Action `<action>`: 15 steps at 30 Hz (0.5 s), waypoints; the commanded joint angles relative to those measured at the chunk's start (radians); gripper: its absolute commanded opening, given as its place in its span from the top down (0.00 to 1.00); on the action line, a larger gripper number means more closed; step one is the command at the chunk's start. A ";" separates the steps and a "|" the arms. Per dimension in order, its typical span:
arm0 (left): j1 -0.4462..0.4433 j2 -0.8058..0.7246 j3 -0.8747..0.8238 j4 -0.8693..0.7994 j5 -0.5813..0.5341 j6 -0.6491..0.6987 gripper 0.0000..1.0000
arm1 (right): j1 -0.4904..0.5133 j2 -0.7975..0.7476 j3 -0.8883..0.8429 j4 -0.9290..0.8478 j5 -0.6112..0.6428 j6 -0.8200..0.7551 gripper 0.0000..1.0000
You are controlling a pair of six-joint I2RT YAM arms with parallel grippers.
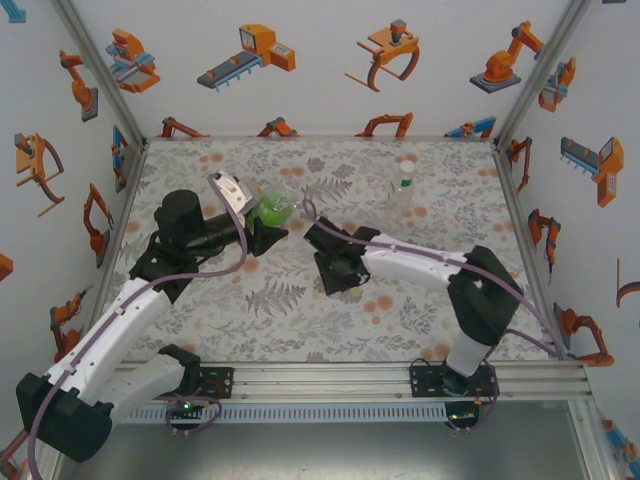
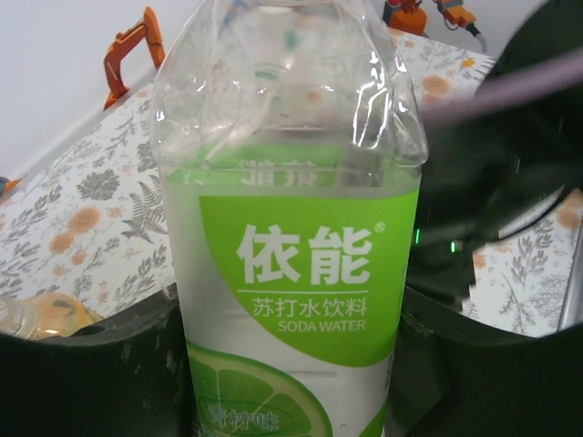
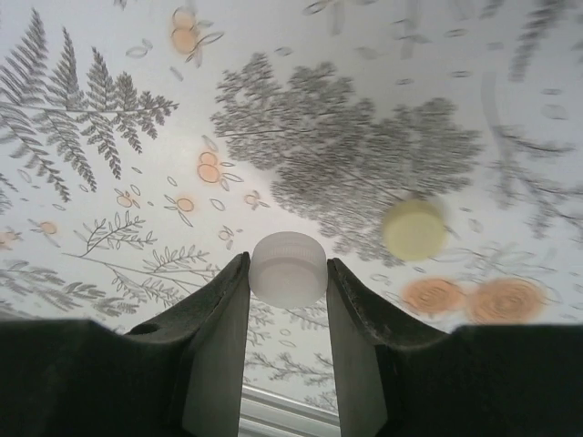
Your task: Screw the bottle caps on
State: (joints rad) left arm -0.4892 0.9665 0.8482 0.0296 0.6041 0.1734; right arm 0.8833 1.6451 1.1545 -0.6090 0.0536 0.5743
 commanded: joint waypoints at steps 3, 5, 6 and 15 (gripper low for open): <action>-0.006 0.013 0.016 0.009 0.125 0.039 1.00 | -0.132 -0.220 -0.090 0.052 -0.102 -0.046 0.73; -0.012 0.020 0.025 -0.006 0.163 0.057 1.00 | -0.174 -0.306 -0.119 0.077 -0.148 -0.080 0.73; -0.016 0.026 0.031 -0.021 0.183 0.073 1.00 | -0.195 -0.350 -0.129 0.087 -0.177 -0.104 0.73; -0.123 0.077 0.113 -0.299 0.203 0.318 1.00 | -0.231 -0.651 -0.136 0.132 -0.377 -0.433 0.82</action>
State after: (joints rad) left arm -0.5846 1.0412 0.9161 -0.1478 0.7715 0.3611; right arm 0.6537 1.0538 1.0264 -0.5064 -0.2272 0.2878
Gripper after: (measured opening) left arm 0.550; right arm 0.367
